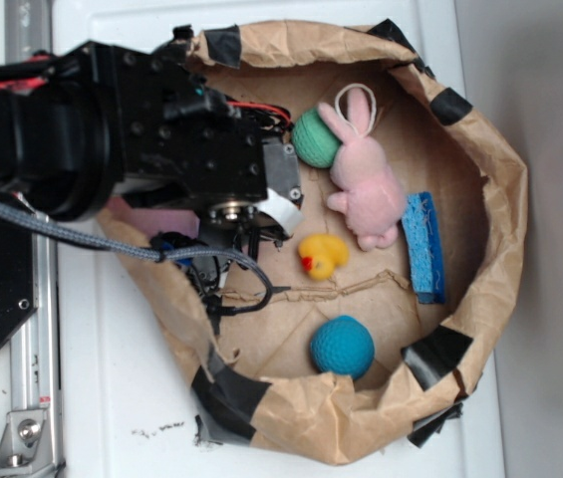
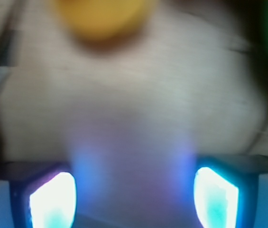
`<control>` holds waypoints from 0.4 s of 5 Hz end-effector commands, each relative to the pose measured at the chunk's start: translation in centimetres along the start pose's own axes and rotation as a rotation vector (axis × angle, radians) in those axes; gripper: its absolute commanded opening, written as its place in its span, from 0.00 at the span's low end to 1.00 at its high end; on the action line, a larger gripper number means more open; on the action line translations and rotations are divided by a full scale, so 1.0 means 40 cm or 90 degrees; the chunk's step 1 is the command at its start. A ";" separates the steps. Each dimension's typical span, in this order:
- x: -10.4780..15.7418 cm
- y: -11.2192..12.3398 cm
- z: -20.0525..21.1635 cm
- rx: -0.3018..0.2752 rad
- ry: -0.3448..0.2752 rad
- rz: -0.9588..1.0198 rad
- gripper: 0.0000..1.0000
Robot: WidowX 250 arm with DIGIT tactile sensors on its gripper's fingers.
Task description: Grab the yellow duck.
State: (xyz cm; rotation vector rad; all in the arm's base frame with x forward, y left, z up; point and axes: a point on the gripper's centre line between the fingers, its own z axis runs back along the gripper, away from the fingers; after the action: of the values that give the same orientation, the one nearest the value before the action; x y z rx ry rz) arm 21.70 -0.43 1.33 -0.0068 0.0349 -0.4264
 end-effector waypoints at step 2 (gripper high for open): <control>0.031 -0.010 0.041 -0.006 -0.035 -0.006 1.00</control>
State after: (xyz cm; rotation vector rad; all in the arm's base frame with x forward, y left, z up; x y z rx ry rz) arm 21.88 -0.75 1.73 -0.0316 0.0455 -0.4304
